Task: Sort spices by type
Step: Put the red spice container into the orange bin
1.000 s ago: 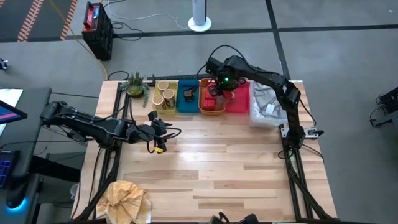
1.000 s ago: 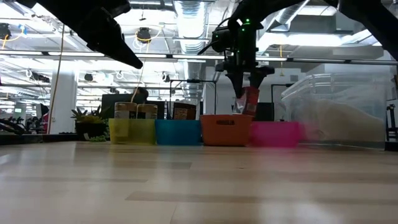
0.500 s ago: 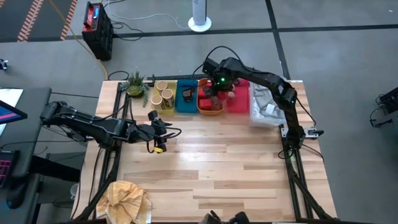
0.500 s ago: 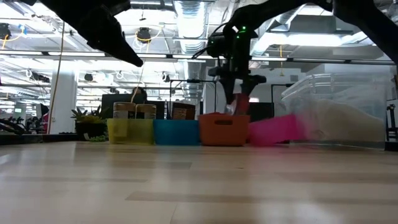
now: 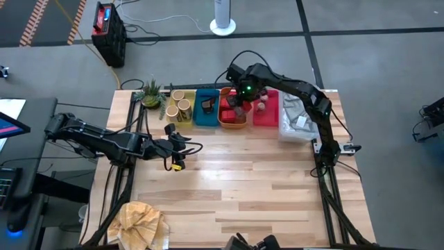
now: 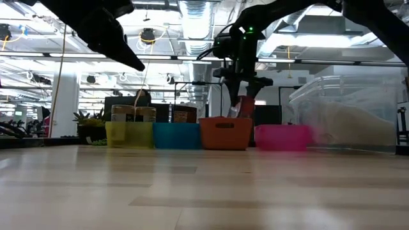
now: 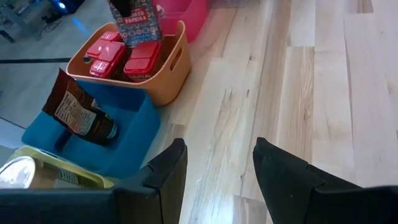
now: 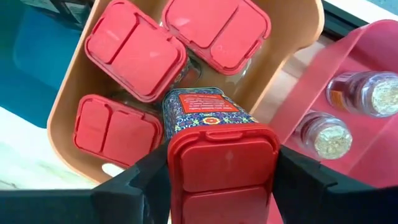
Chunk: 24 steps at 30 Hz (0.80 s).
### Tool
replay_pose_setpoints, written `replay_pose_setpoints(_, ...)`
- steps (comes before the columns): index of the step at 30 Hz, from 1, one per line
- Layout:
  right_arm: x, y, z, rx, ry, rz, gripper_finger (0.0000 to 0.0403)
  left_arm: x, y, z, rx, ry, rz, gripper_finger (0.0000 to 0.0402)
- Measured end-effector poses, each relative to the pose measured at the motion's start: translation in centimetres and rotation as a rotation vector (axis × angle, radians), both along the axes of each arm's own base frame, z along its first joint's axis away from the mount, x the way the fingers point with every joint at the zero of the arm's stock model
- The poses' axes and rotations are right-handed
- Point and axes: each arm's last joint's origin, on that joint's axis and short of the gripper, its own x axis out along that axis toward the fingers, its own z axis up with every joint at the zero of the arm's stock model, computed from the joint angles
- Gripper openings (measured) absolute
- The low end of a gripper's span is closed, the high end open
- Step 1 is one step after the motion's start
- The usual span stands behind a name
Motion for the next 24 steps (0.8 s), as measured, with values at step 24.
replay_pose_setpoints(24,0.64,-0.31,0.05,-0.077,-0.04,-0.011,0.0297,-0.13,-0.03,-0.22,-0.034,0.015,0.002,0.0173)
